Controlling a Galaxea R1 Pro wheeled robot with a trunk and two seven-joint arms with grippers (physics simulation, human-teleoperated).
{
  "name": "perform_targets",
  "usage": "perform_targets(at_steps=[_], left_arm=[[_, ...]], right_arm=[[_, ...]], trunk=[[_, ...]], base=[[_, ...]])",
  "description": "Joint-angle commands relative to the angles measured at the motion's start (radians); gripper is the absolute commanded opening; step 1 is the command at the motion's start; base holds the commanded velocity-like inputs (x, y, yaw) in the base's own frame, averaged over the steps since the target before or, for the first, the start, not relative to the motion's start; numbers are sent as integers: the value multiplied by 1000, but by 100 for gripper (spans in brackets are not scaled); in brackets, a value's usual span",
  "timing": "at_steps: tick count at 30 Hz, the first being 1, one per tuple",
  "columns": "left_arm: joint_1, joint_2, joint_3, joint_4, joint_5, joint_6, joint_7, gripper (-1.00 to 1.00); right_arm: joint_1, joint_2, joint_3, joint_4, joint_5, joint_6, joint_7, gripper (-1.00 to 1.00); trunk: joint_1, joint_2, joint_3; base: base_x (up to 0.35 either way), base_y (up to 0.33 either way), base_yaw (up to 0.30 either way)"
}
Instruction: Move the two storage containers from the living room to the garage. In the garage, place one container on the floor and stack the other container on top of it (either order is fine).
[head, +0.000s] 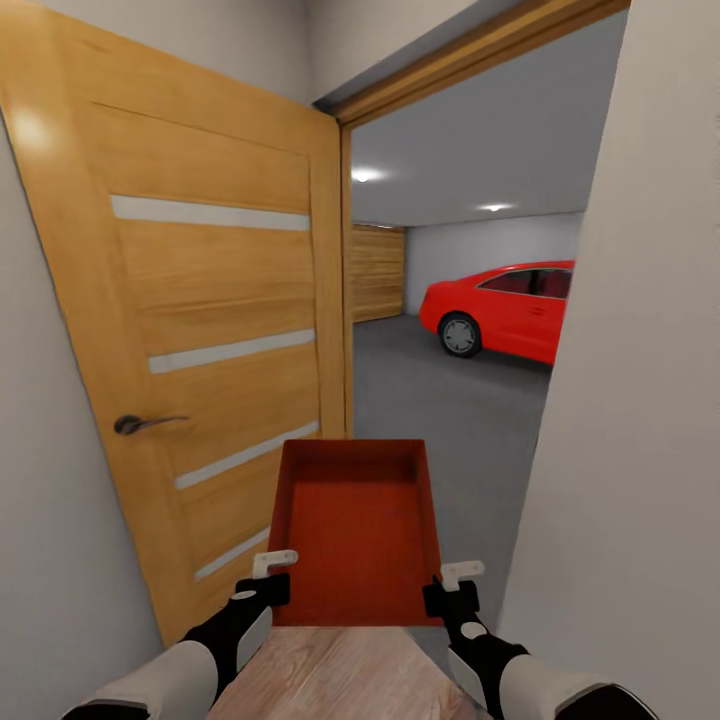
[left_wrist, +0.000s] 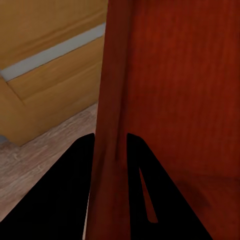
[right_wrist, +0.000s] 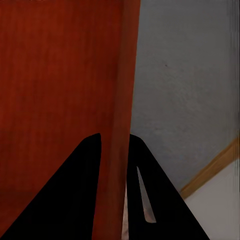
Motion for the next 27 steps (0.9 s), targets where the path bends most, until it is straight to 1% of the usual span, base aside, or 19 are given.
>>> perform_targets(at_steps=[1,5,16,27], left_arm=[[0,50,17,1,7,2,23,-100],[0,50,18,0,7,2,23,-100],[0,50,16,-1,7,2,22,-100],[0,50,19,3,8,3,22,-100]], right_arm=[[-2,0,-64,-2,-18,-8,-4,-100],[-2,0,-64,-2,-21,-10,-4,-100],[-2,0,-64,-2,-22,-10,-4,-100],[-2,0,-64,-2,-22,-10,-4,-100]], trunk=[[1,-1,-2],[1,-1,-2],[1,-1,-2],[1,-1,-2]], base=[[149,115,-274],[91,47,-278],[14,7,-281],[218,196,-281]])
